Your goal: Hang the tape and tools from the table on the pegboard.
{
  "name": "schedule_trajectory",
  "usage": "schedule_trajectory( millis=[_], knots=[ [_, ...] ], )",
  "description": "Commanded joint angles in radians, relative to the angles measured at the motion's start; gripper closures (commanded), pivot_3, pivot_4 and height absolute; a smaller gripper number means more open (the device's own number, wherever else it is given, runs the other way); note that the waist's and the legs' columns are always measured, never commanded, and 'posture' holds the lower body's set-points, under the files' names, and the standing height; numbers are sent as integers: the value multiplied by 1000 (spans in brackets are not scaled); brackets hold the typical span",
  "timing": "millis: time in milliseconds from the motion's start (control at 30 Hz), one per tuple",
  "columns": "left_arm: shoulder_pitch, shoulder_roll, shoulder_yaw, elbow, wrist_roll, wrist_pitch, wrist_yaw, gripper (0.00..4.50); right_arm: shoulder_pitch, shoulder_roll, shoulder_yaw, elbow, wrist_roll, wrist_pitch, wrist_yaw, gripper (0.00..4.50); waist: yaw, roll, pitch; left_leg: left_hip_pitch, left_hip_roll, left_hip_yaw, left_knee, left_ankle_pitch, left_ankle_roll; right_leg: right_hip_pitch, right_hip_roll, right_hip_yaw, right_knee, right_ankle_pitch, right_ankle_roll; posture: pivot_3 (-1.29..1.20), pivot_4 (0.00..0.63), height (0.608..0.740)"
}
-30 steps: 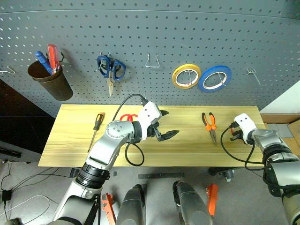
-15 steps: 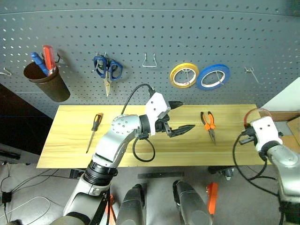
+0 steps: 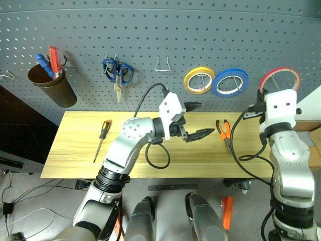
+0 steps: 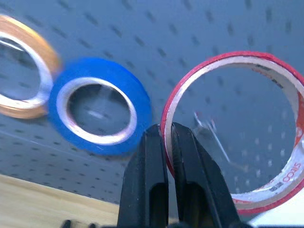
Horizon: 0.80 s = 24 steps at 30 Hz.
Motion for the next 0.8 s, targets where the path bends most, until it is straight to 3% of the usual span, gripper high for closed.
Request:
schedule_trajectory(
  millis=[33,233,433,533,800],
  knots=[
    [-19,-11,-1,-13,-10,-24,-2,0,-54,-11,-70,87,48,-61,-17,4489,0,0,0,0,0,0,0,0,0,0,0,0,0,0,0,-186,312,740],
    [-31,-33,10,-4,-23,-18,5,0,-140,7,-157,279,175,-100,-10,4489,0,0,0,0,0,0,0,0,0,0,0,-1,1,0,0,-182,309,740],
    [-30,-48,29,-13,-62,5,7,0,-118,35,-155,271,248,-91,-7,4489,-1,0,0,0,0,0,0,0,0,0,0,0,1,0,0,-190,307,740],
    [-27,-47,35,-7,-65,-27,4,0,-45,39,-127,197,241,-60,-9,3887,1,0,0,0,0,-1,0,0,0,0,0,-1,1,0,0,-184,304,740],
    [-36,58,51,121,20,-140,-41,0,222,109,49,-89,176,61,-64,1175,-7,1,-1,0,1,-1,1,0,0,-1,1,-1,2,0,0,-188,312,740]
  ],
)
